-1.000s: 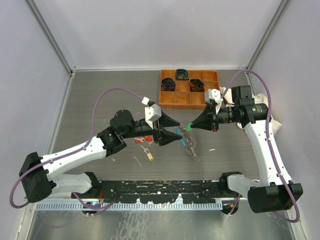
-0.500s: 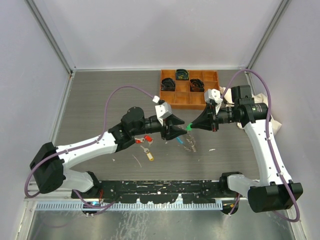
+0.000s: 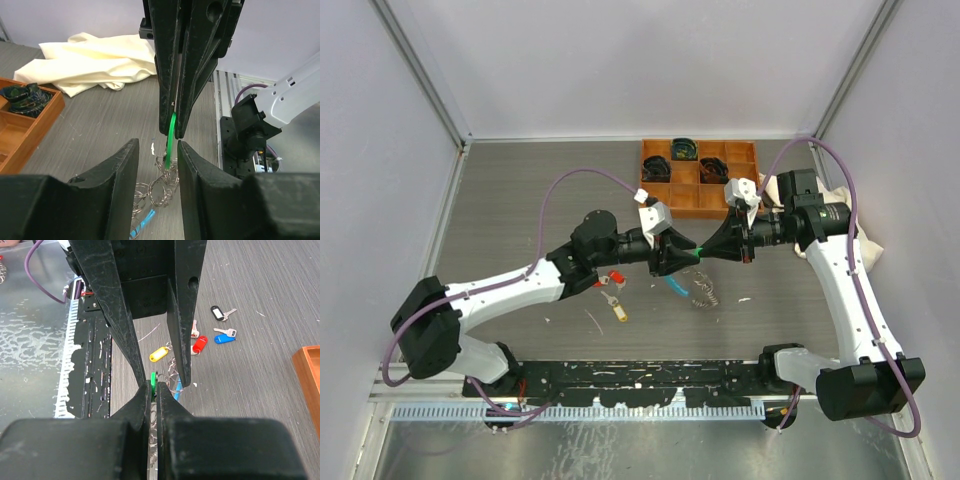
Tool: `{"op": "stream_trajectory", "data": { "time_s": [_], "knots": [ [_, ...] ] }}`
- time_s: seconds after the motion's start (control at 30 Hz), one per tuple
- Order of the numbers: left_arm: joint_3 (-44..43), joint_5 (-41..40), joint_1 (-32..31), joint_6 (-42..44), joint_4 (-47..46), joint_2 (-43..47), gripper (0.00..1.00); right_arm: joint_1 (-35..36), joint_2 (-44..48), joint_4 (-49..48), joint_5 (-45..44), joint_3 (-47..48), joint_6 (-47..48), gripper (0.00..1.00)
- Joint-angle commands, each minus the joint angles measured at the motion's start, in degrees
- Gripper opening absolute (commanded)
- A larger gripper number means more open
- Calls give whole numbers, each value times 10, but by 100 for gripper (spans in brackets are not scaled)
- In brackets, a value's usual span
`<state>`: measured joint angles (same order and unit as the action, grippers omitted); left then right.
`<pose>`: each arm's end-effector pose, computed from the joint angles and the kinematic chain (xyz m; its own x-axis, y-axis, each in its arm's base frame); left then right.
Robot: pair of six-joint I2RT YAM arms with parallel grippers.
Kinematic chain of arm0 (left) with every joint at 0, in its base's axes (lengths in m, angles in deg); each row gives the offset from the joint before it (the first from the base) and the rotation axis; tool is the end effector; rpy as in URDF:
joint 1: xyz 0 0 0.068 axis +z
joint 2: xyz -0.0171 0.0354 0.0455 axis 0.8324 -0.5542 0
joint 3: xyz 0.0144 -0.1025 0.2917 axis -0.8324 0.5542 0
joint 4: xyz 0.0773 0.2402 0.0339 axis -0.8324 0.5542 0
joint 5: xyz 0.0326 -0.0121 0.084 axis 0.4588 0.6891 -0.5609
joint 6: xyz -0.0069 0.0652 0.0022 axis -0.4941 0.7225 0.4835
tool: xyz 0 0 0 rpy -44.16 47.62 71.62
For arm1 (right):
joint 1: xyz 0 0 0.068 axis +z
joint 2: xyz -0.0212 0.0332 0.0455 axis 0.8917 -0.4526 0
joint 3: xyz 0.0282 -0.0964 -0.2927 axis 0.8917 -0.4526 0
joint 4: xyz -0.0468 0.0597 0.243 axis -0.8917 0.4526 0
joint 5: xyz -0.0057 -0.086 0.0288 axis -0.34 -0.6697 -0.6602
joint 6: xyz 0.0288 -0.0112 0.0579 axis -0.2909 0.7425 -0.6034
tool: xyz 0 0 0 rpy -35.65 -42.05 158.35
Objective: Remove the keys from the keyring
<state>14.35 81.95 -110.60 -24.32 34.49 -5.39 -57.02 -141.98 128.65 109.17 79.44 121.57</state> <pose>0.1733 -0.2818 0.3645 -0.0974 -0.0394 -0.9945 0.9854 0.1366 -0.1019 0.1665 0.0673 0.3955 -0.0844 -0.2538 -0.9636 -0.9953 0.0681 0.0693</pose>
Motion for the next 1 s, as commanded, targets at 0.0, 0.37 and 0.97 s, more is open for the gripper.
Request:
{"op": "stream_trajectory", "data": {
  "time_s": [0.0,0.37,0.97],
  "knots": [
    [-27,25,2,-8,-49,-9,37,4,4,-3,20,28,9,1],
    [-36,37,1,-24,-55,-23,26,8,2,-4,19,24,9,1],
    [-27,51,10,-17,-40,-8,0,7,13,-13,18,22,-2,31]
  ]
}}
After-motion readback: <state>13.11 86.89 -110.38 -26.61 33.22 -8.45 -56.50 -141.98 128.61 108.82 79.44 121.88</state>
